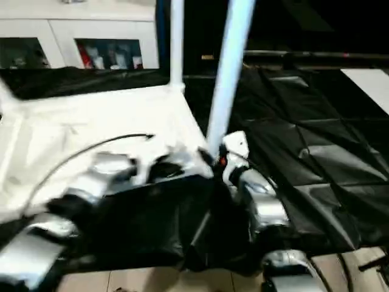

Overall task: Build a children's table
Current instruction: Rotate leg to tighten

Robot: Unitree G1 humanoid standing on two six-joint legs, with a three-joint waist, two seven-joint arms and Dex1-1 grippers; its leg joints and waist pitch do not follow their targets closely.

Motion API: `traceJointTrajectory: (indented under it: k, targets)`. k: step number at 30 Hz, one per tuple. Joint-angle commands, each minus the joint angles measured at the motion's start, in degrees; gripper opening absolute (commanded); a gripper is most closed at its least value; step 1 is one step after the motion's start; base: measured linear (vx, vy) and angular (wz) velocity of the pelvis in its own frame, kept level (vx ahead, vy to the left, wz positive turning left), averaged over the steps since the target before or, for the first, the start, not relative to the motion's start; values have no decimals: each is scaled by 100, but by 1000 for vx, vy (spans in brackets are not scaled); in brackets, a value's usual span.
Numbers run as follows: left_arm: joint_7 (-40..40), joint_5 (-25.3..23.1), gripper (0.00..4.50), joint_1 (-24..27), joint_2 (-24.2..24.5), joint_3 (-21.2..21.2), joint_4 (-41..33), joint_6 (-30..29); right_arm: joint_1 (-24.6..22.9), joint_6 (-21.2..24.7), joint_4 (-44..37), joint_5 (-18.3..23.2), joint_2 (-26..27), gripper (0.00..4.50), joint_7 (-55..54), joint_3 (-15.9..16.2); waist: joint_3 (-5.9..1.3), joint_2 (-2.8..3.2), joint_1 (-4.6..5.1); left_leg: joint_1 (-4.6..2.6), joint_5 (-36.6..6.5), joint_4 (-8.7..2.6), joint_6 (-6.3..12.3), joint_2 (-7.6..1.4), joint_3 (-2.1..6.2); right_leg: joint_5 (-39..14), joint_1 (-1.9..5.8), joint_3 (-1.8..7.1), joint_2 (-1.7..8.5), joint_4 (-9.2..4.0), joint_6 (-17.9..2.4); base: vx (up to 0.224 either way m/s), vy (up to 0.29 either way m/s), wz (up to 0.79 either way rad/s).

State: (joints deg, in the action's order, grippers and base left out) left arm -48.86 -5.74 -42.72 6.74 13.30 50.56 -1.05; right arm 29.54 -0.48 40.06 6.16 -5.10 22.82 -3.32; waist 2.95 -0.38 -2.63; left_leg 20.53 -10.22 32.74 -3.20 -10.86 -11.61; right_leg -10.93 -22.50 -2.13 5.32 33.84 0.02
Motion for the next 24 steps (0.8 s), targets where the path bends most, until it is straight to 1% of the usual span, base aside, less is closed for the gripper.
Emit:
traceJointTrajectory:
  k: [1, 2, 4, 5, 6, 7, 8, 9, 10, 11, 12, 13, 14, 15, 16, 17, 18, 20, 21, 22, 23, 24]
  targets:
    - [555, 102, 0, -95, -536, -18, 137, -68, -48, 372, 473, 85, 488, 201, -198, 191, -251, 52, 20, -109, -2205, -465, -97, -219, 145, -2246, 79, 191, 288, -535, -978, 0, 0, 0]
    - [574, 99, 0, -112, -591, -2, 152, -54, -10, 350, 480, 68, 528, 201, -212, 211, -251, 20, 33, -86, -2185, -473, -80, -213, 144, -2167, 91, 180, 271, -538, -965, 0, 0, 0]
    - [563, 91, 0, -136, -628, 2, 195, -9, 18, 244, 429, 10, 552, 201, -63, 285, -265, 15, 23, -85, -2134, -463, -25, -211, 138, -2006, 103, 181, 272, -531, -982, 0, 0, 0]
    - [525, 93, 0, -133, -614, 3, 192, 4, 13, 212, 400, -24, 527, 236, -8, 321, -263, 10, 23, -71, -2101, -465, 2, -208, 138, -1960, 111, 180, 272, -526, -988, 0, 0, 0]
    - [459, 90, 0, -122, -575, 2, 185, 25, 11, 173, 355, -45, 483, 271, 94, 343, -261, -33, 24, -60, -2018, -458, 74, -207, 125, -1894, 117, 182, 273, -525, -991, 0, 0, 0]
    - [395, 91, 0, -107, -538, 7, 166, 36, 13, 162, 330, -10, 455, 271, 184, 327, -264, -18, 14, -63, -1993, -455, 108, -205, 127, -1880, 125, 182, 280, -518, -1003, 0, 0, 0]
    - [349, 84, 0, -96, -505, 8, 159, 47, 22, 156, 316, 29, 439, 277, 253, 295, -264, -6, 19, -47, -1933, -461, 145, -212, 133, -1858, 138, 179, 285, -515, -1011, 0, 0, 0]
    - [199, 87, 0, -54, -420, 19, 122, 85, 47, 146, 285, 95, 359, 306, 474, 274, -268, -13, 21, -42, -1899, -454, 177, -207, 127, -1836, 144, 176, 283, -516, -1018, 0, 0, 0]
    - [-81, 105, 0, 21, -279, 38, 48, 123, 60, 152, 195, 179, 202, 306, 918, 319, -249, -16, 22, -29, -1881, -461, 194, -209, 131, -1832, 144, 178, 287, -516, -1023, 0, 0, 0]
    - [-81, 105, 0, 21, -279, 38, 48, 123, 60, 152, 195, 179, 202, 306, 918, 319, -254, -13, 17, -24, -1868, -460, 224, -209, 136, -1821, 160, 172, 287, -513, -1036, 0, 0, 0]
    - [-251, 117, 0, 67, -189, 55, 3, 154, 50, 187, 112, 239, 92, 306, 1238, 363, -261, -10, 27, -11, -1776, -451, 283, -215, 128, -1657, 166, 172, 285, -493, -1097, 0, 0, 0]
    - [-560, 161, 0, 135, -56, 79, -64, 229, 15, 238, -22, 309, -82, 306, 1716, 455, -265, -14, 31, -3, -1724, -448, 302, -216, 128, -1593, 177, 172, 287, -487, -1115, 0, 0, 0]
    - [-590, 166, 0, 142, -44, 82, -71, 237, 11, 242, -35, 314, -98, 306, 1758, 464, -274, -9, 21, 2, -1615, -433, 354, -217, 125, -1447, 192, 170, 290, -470, -1159, 0, 0, 0]
    - [-930, 234, 0, 221, 87, 103, -158, 326, -49, 262, -180, 344, -280, 306, 2223, 582, -274, -11, 30, 13, -1536, -431, 390, -216, 120, -1325, 195, 172, 283, -461, -1185, 0, 0, 0]
    - [-1077, 261, 0, 260, 155, 114, -208, 335, -94, 252, -266, 339, -391, 306, 2455, 658, -305, -12, 24, 20, -1241, -396, 493, -229, 113, -834, 208, 164, 278, -398, -1316, 0, 0, 0]
    - [-1307, 294, 0, 310, 248, 140, -285, 346, -162, 305, -400, 383, -536, 306, 2773, 736, -310, -19, 26, 27, -1149, -375, 541, -222, 103, -654, 212, 162, 274, -375, -1377, 0, 0, 0]
    - [-1364, 302, 0, 321, 272, 146, -303, 349, -178, 320, -431, 395, -568, 306, 2847, 755, -311, -15, 15, 31, -994, -360, 631, -226, 87, -385, 213, 153, 260, -346, -1477, 0, 0, 0]
    - [-1561, 319, 0, 357, 362, 168, -362, 360, -235, 369, -548, 439, -695, 306, 3125, 819, -304, -1, -3, 25, -899, -354, 687, -242, 67, -255, 208, 137, 255, -324, -1580, 0, 0, 0]
    - [-1877, 347, 0, 394, 521, 193, -442, 395, -334, 393, -728, 476, -927, 306, 3639, 937, -296, -9, -34, 22, -951, -355, 693, -249, 70, -338, 225, 127, 253, -330, -1588, 0, 0, 0]
    - [-2038, 371, 0, 405, 610, 195, -477, 408, -379, 357, -779, 436, -1053, 306, 3884, 1015, -299, -3, -45, 18, -971, -350, 695, -256, 65, -353, 221, 131, 261, -324, -1601, 0, 0, 0]
    - [-2038, 371, 0, 405, 610, 195, -477, 408, -379, 357, -779, 436, -1053, 306, 3884, 1015, -293, 6, -50, 19, -1003, -355, 692, -263, 65, -389, 209, 133, 264, -329, -1609, 0, 0, 0]
    - [-2364, 430, 0, 434, 782, 216, -567, 429, -454, 240, -817, 301, -1280, 306, 4270, 1182, -282, -12, -71, 15, -1125, -370, 624, -266, 69, -596, 208, 127, 265, -338, -1587, 0, 0, 0]
